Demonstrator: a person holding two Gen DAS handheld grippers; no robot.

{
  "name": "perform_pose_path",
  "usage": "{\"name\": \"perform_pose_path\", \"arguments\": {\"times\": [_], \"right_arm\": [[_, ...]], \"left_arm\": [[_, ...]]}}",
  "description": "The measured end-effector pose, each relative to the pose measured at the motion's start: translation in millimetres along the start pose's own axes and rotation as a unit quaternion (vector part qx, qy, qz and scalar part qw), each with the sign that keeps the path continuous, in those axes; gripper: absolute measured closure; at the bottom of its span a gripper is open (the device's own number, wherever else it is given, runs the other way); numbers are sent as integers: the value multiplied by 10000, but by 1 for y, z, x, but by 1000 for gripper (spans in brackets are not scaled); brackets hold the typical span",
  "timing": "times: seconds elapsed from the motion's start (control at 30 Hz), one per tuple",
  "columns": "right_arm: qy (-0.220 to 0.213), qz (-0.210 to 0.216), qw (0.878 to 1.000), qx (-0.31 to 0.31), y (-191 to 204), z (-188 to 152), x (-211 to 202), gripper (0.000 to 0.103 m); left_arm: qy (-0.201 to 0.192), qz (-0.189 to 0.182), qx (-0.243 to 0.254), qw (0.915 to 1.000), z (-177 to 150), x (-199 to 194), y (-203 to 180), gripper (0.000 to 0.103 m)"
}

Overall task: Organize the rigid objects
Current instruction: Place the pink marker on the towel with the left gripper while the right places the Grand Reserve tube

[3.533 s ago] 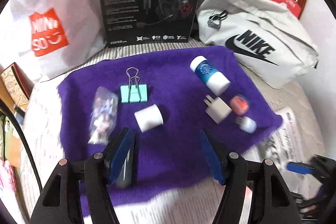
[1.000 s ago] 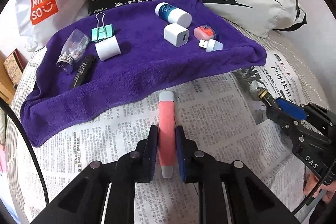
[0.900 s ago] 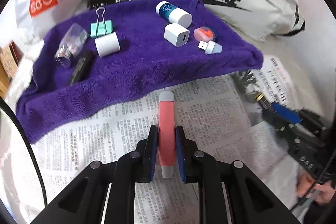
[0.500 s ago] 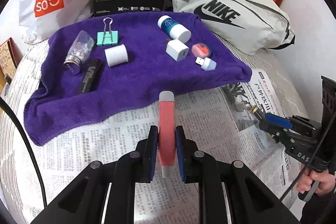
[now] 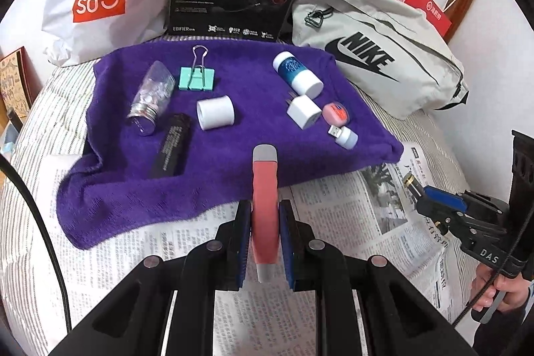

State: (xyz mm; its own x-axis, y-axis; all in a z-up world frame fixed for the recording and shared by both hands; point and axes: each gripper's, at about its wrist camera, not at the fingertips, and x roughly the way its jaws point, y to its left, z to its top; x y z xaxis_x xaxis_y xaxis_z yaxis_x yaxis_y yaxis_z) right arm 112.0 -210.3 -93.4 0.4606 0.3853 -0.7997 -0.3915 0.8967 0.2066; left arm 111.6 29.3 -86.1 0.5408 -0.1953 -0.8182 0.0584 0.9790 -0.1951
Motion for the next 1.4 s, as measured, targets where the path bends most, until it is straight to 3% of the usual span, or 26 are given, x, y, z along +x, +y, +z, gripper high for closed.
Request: {"name": "perform_pose_path", "arguments": {"times": [0.4, 0.73, 1.03, 1.4], "right_arm": [[-267, 320, 9984, -376, 29, 61, 8, 80], [-126, 427, 9973, -585, 57, 111, 73, 80], [218, 297, 9961, -801, 67, 116, 126, 80], [277, 236, 9949, -936, 63, 116, 148, 79]], "left_arm": [[-139, 130, 16, 9998, 35, -4, 18, 86], [25, 332, -203, 9992, 58, 24, 44, 86], [126, 259, -268, 9992, 67, 39, 52, 86], [195, 286, -275, 9990, 72, 46, 55, 86]]}}
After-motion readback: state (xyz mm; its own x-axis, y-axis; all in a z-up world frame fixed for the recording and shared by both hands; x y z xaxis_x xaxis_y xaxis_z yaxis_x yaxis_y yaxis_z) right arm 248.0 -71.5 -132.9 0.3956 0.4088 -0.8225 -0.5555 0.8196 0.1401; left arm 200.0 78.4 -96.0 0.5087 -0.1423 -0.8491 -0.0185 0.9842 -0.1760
